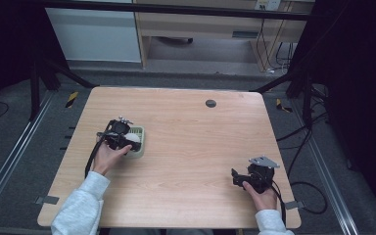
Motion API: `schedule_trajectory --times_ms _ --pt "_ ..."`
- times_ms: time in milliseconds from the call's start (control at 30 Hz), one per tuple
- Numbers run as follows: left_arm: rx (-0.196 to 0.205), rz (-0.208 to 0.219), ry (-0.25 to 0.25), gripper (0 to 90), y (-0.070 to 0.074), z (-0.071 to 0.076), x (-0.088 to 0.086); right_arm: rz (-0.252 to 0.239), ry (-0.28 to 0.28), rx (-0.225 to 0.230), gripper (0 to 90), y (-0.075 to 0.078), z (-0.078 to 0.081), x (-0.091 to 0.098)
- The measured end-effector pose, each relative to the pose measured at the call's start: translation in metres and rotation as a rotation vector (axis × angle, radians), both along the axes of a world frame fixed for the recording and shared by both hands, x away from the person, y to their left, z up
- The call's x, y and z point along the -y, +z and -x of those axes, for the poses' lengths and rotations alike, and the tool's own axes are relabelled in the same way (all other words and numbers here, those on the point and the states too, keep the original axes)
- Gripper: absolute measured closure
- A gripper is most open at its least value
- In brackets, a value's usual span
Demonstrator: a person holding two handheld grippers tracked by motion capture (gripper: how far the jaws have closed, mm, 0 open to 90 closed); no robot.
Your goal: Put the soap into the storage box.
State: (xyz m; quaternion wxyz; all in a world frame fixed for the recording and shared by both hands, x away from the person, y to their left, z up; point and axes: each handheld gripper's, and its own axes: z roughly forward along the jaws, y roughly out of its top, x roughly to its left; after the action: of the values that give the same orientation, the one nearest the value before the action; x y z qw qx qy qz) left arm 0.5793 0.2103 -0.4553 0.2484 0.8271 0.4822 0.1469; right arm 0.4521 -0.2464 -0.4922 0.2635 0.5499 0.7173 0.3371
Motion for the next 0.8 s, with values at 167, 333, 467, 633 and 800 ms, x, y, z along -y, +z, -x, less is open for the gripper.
schedule_trajectory --times_ms 167,333,467,633,800 --pt "-0.002 0.001 -0.003 22.6 -0.0008 -0.0003 -0.0001 0.0 0.0 -0.001 4.9 -0.0001 -0.0001 -0.0001" --pt "-0.002 0.0 -0.004 22.5 -0.0009 -0.0002 -0.0001 0.001 0.001 -0.002 4.8 -0.0002 -0.0001 -0.0002" --pt "-0.004 -0.001 -0.002 22.5 -0.0008 -0.0001 -0.0003 0.001 0.002 -0.002 4.9 -0.0002 0.0 -0.0002" --pt "0.001 0.003 0.003 22.3 -0.0012 0.0 -0.0001 0.002 0.003 -0.003 4.9 -0.0003 -0.0001 -0.0003" --pt "0.007 0.019 0.009 21.9 0.0012 0.0004 -0.0032 0.001 0.003 -0.004 4.9 -0.0003 -0.0001 -0.0004"
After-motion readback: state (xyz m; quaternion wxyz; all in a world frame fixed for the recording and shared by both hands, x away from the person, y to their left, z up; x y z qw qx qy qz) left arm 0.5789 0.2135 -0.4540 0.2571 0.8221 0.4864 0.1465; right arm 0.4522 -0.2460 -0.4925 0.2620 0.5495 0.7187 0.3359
